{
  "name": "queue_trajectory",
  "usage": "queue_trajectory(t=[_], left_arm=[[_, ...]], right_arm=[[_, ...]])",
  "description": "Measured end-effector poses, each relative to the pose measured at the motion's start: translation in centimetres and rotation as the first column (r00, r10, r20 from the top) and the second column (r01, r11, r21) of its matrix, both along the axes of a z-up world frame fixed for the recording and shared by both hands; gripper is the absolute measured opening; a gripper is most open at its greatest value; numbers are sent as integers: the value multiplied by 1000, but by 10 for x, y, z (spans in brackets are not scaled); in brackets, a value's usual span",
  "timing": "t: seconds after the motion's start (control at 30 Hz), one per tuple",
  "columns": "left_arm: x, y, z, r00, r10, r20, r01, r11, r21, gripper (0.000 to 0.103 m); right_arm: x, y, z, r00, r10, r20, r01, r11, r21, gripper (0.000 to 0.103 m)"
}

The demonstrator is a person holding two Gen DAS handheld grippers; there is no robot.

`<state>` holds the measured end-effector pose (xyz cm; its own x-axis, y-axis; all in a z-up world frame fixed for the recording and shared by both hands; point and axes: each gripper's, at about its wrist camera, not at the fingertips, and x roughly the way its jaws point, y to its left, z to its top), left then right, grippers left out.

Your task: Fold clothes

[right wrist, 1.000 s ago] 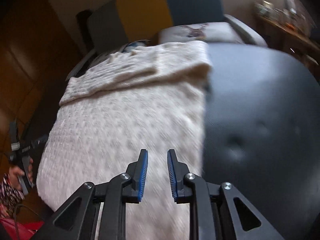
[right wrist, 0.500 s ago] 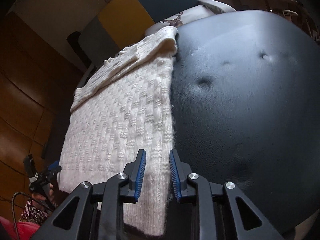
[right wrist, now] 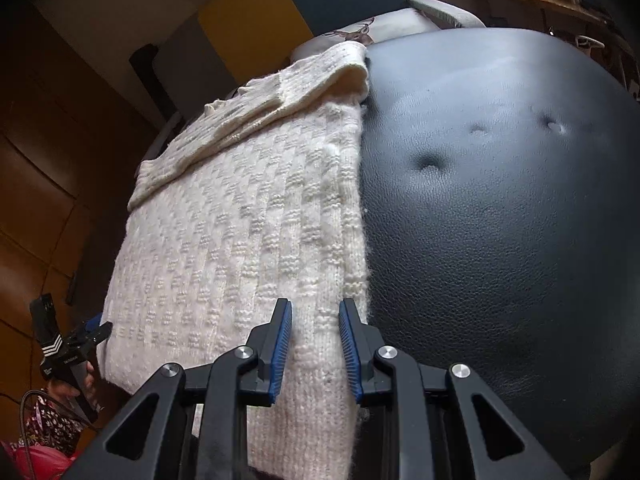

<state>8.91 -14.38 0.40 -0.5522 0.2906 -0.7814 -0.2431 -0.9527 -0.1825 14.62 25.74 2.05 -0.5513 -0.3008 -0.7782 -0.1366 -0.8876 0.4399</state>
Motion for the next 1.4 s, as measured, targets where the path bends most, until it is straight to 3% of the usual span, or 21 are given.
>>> queue_trajectory(t=[0.1,0.23,0.3,0.37,0.47,0.57,0.63,0.7,0.87,0.97,1.03,1.1,1.2,1.33,1.4], left_arm=[[-13,-4,12,999,28,-40,-28,1000,-8,99],[-30,-9,28,993,64,-95,-66,998,-17,98],[-47,-7,35,990,75,-117,-78,997,-15,83],[-84,4,34,991,79,-106,-84,996,-37,70],[-127,13,21,994,99,-42,-101,994,-35,63],[-155,8,4,988,150,32,-150,989,-17,65],[-159,-3,-3,983,171,64,-174,984,42,68],[-156,-11,-6,985,157,72,-163,983,86,68],[-148,-12,-4,990,130,61,-134,988,71,68],[-138,-15,5,989,133,71,-140,985,99,68],[-119,-19,13,993,98,62,-106,984,142,72],[-95,-23,20,997,46,56,-55,984,167,84],[-56,-29,19,998,-21,67,10,986,164,87],[-10,-43,7,994,-31,100,17,990,140,89],[11,-49,5,995,-39,94,21,983,180,93]], right_arm=[[-1,-3,9,1000,-17,-8,18,997,70,24],[-7,-11,36,993,-6,-116,27,983,181,24],[-22,-21,45,989,38,-143,-3,971,239,18],[-42,-28,47,988,66,-140,-26,963,268,17],[-78,-38,42,987,94,-133,-49,948,313,17],[-111,-39,27,989,109,-104,-69,940,334,17],[-129,-35,16,991,106,-79,-75,942,328,17],[-137,-29,2,996,82,-31,-68,948,309,16],[-124,1,-10,998,-10,-60,21,984,178,8],[-124,8,-5,998,-38,-40,42,993,112,10],[-114,1,11,998,3,-66,4,994,109,13],[-100,-7,25,995,57,-84,-47,992,116,24],[-72,-15,36,988,144,-55,-135,981,138,25],[-25,-3,34,990,140,-12,-138,986,90,26],[-6,4,29,992,122,10,-122,990,64,28]])
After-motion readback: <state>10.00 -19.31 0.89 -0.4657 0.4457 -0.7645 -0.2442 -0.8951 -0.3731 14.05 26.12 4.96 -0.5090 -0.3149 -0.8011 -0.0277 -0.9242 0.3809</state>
